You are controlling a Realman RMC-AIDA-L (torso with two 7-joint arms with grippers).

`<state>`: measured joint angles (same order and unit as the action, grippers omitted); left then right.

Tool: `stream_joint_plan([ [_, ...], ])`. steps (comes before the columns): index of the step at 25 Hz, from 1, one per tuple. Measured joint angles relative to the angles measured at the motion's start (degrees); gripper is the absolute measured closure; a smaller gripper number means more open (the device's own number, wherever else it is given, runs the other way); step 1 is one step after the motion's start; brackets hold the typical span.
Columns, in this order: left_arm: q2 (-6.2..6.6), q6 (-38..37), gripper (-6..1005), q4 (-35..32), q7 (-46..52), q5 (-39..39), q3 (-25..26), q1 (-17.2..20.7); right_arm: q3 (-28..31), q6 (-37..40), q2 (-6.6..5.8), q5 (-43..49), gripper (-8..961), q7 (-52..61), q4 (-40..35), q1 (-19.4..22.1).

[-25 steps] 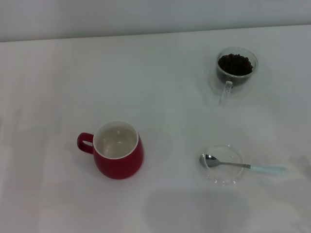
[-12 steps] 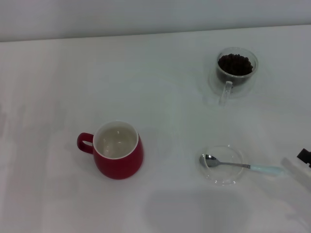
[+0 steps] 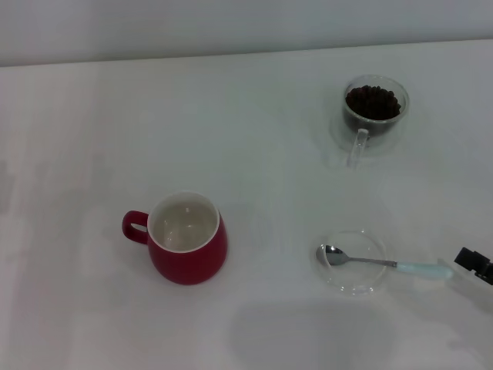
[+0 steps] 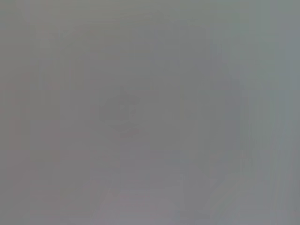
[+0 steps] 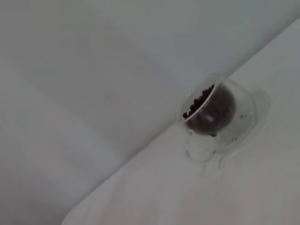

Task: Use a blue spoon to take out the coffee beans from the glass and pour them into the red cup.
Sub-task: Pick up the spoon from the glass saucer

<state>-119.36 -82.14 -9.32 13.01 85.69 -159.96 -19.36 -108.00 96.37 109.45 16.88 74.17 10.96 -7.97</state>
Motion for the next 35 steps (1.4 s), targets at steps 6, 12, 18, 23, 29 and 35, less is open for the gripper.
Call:
stream_joint_plan([
  [6,-0.09,0.05,165,0.00,0.00,-0.12,-0.01,-0.26,-2.49,-0.78,0.13,0.08,98,0.09,0.04,-1.30],
  [12,-0.18,0.05,165,0.00,0.00,-0.40,-0.54,-0.59,-4.82,-1.27,0.35,0.12,100,0.10,-0.02,-2.71],
  [18,-0.18,0.12,165,-0.06,0.00,-0.43,-0.54,-0.59,-6.20,-1.46,0.43,0.17,101,0.29,0.04,-3.67],
  [23,-0.18,0.42,165,-0.09,0.00,-0.44,-0.52,-0.71,-6.47,-2.26,0.50,0.17,102,0.84,0.12,-3.94],
  [29,-0.18,0.76,165,-0.09,0.00,-0.44,-0.37,-0.77,-7.04,-3.84,0.59,0.17,104,1.79,-0.18,-4.13],
  [35,-0.16,0.76,165,-0.09,0.00,-0.42,-0.29,-0.77,-7.27,-4.59,0.94,0.16,125,2.03,-0.19,-4.66],
])
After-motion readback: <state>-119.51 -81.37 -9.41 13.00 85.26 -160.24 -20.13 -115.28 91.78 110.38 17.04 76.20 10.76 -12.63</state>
